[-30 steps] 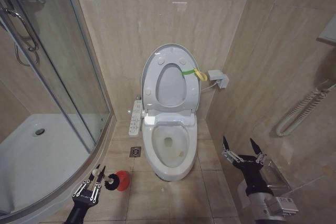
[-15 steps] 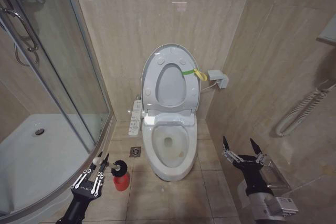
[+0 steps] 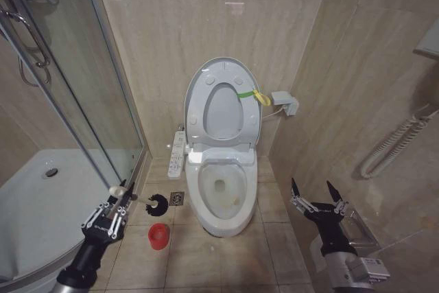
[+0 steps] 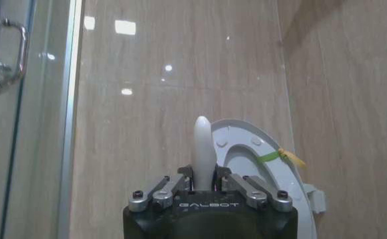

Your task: Open the toilet lid, clean the toilet bowl with a toilet brush, close the toilet lid, and flush.

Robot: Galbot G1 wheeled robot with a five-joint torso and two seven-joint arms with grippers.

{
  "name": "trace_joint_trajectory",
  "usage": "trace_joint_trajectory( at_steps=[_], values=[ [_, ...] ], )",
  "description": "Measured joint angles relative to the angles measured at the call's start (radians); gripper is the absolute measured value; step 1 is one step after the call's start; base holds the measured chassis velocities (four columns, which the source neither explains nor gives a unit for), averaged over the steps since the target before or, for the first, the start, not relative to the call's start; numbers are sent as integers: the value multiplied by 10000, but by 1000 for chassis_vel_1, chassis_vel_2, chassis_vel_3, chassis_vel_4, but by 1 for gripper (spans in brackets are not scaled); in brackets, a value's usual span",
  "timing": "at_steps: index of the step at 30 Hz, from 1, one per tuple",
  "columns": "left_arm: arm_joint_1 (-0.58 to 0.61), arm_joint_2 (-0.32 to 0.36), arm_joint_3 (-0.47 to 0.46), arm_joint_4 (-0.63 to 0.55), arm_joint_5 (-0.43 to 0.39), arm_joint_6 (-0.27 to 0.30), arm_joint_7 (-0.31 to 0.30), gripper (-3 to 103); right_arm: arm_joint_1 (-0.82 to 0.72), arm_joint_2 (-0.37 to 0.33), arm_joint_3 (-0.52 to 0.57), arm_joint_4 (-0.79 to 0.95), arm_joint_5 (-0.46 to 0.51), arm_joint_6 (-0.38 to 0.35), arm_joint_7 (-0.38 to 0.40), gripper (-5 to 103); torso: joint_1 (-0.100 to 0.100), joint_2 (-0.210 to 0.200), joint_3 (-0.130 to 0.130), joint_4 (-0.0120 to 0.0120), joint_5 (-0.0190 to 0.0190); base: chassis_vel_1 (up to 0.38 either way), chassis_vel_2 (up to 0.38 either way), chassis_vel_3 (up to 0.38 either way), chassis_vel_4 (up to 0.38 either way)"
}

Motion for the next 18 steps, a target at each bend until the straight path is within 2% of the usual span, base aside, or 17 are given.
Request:
trace_joint_trajectory(
  at_steps=[6,8,10,13,18],
  values=[
    [-868,960,136,631,-796,436,88,20,0,0,0,0,0,0,0,100,0,0,1,-1,-1,0,0,0,0],
    [-1504,1607,366,1240,-1142,534,56,20,0,-1,0,0,0,0,0,100,0,0,1,0,-2,0,0,0,0],
    [-1734,1802,455,1439,-1223,544,51,20,0,1,0,0,0,0,1,100,0,0,0,-2,-1,0,0,0,0],
    [-2807,2566,935,2134,-1533,625,35,20,0,1,0,0,0,1,1,100,1,0,1,-4,-1,0,0,0,0],
    [-3627,3118,1408,2544,-1761,757,28,20,0,-1,0,0,0,0,0,100,1,0,1,-3,-1,0,0,0,0]
  ],
)
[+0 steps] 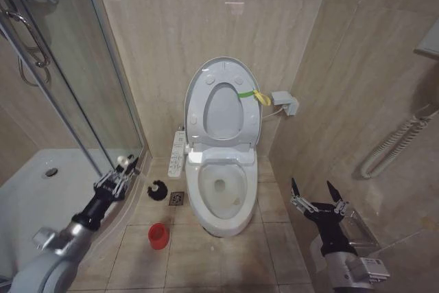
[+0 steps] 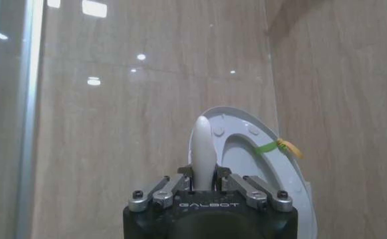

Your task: Open the toilet lid, clean the toilet bowl with a toilet brush, close the toilet lid, and flush.

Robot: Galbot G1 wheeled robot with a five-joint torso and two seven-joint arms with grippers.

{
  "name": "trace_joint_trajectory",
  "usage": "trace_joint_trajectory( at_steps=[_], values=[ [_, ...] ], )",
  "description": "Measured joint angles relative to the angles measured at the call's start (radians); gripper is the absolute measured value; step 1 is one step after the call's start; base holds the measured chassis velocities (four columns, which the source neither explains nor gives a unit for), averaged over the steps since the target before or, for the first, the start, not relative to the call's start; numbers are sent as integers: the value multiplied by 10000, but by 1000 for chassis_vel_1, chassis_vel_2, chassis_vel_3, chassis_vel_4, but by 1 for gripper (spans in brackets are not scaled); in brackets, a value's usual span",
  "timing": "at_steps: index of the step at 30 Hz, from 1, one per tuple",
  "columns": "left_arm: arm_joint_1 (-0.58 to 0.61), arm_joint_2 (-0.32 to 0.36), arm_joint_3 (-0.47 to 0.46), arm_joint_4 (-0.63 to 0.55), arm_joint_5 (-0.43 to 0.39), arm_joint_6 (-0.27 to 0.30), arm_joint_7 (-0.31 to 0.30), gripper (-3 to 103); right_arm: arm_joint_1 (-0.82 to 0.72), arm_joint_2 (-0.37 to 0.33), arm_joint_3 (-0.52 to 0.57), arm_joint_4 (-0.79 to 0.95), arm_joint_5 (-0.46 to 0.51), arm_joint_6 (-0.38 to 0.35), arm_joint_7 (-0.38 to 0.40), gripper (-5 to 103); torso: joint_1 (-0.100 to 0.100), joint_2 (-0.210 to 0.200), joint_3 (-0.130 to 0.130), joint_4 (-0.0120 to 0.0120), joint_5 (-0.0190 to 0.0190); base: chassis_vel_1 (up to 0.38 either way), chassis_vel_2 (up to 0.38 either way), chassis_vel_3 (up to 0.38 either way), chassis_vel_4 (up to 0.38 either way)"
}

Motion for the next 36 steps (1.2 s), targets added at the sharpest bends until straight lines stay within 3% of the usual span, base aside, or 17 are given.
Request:
trace_joint_trajectory(
  at_steps=[13,15,23,29,36],
  values=[
    [-1742,1049,1723,903,-736,219,25,20,0,1,0,0,0,0,0,100,0,0,0,1,2,0,0,0,0],
    [-2452,1380,2398,1051,-914,292,48,20,0,2,0,0,0,0,0,100,0,0,-1,2,3,0,0,0,0],
    [-4157,1829,3552,1572,-1310,376,119,20,0,1,0,0,0,0,0,100,0,0,-1,1,3,0,0,0,0],
    [-5283,1890,4727,1983,-1479,447,136,20,0,2,0,0,0,0,0,100,-2,0,-1,2,4,0,0,0,0],
    [-6913,1429,6613,2939,-1531,463,178,20,0,2,0,0,0,0,0,100,-2,0,-1,1,4,0,0,0,0]
  ],
)
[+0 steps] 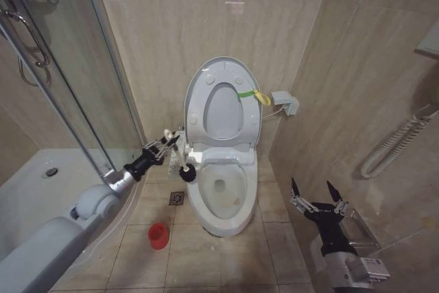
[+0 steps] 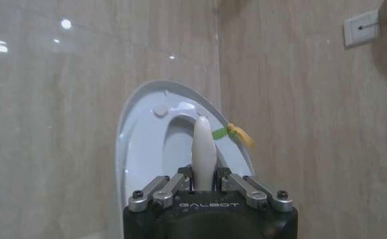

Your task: Open the toilet lid, clean the toilet bowl with a toilet brush, close the toilet lid, and flush.

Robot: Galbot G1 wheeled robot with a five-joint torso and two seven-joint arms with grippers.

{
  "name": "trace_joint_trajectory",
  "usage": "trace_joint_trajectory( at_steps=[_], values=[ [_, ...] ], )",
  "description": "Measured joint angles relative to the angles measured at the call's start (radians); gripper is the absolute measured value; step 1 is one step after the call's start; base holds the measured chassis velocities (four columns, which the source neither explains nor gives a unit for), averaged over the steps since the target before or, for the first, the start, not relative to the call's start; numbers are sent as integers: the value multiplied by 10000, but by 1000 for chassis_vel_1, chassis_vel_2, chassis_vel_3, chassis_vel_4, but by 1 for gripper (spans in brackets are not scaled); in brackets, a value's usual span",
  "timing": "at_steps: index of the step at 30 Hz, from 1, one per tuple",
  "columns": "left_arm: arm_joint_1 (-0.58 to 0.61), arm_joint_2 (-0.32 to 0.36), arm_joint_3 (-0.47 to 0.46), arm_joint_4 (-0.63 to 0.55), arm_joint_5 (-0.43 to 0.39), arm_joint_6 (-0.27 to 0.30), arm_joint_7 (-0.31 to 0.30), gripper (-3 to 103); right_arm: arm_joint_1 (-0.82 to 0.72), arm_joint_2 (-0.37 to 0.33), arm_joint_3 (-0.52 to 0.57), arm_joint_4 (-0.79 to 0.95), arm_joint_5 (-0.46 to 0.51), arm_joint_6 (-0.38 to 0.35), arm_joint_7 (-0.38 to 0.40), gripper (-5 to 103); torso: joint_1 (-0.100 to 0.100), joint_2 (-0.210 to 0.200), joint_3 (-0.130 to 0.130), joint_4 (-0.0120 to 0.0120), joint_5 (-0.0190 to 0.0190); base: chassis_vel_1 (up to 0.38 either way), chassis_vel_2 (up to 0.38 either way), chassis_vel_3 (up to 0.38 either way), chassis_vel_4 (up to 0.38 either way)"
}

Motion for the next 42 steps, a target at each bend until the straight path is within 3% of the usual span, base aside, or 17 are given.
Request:
trace_joint_trajectory(
  at_steps=[12,21,32,42],
  values=[
    [-2354,-1229,2134,1677,-23,-4,120,20,0,0,0,0,0,0,0,100,0,0,0,0,3,0,0,0,0],
    [-3174,-2933,3419,3547,13,-153,257,20,0,-1,0,-1,0,0,0,100,1,1,0,-3,0,0,0,0,0],
    [-3232,-3626,3906,4685,-226,-297,504,20,0,0,0,-1,0,0,0,100,0,1,0,0,1,0,0,0,0],
    [-3007,-4240,4095,6668,41,-1019,1314,20,0,-1,0,-1,0,-1,0,100,0,1,0,0,0,0,0,0,0]
  ],
)
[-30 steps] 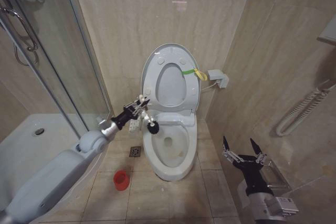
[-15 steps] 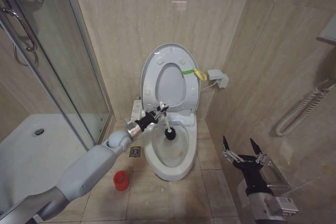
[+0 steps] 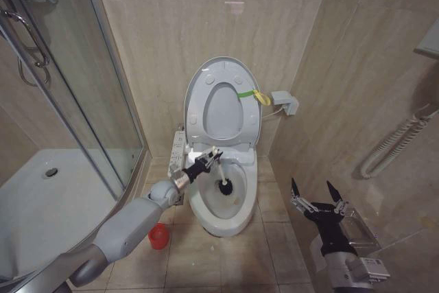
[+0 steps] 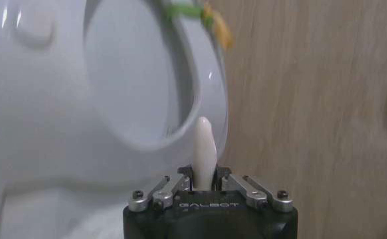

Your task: Open the toilet lid, clean the toilet bowl with a toilet brush, close the toilet lid, and flush.

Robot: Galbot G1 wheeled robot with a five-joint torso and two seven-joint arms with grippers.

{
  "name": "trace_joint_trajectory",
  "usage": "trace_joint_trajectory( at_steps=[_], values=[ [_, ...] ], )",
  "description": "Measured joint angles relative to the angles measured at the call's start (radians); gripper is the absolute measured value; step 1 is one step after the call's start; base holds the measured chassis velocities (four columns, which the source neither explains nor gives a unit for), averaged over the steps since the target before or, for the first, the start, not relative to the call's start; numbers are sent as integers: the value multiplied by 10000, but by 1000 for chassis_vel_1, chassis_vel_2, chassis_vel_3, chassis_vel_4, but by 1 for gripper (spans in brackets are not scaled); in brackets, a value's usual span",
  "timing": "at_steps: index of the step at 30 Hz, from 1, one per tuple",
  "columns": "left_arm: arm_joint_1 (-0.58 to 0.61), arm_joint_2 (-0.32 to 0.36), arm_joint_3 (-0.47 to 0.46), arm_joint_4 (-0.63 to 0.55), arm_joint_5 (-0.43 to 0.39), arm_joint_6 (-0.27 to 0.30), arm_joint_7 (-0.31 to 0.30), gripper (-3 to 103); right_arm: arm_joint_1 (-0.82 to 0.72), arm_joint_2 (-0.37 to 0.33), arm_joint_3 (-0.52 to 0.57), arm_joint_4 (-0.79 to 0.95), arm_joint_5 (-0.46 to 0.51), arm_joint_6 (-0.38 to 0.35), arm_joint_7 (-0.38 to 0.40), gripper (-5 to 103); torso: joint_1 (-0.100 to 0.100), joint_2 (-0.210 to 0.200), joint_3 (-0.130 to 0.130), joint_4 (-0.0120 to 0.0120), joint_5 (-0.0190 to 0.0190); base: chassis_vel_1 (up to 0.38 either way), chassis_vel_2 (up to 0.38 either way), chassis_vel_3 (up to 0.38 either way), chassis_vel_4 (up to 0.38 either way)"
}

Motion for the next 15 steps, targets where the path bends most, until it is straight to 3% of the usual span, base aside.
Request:
trace_joint_trajectory(
  at_steps=[4,15],
  values=[
    [169,-322,9,1220,214,-387,375,20,0,0,0,0,0,0,0,100,0,1,0,4,0,0,0,0,0],
    [-110,-989,2,2114,456,-645,559,20,0,0,0,0,0,1,0,100,0,0,-1,0,0,0,0,0,0]
  ],
)
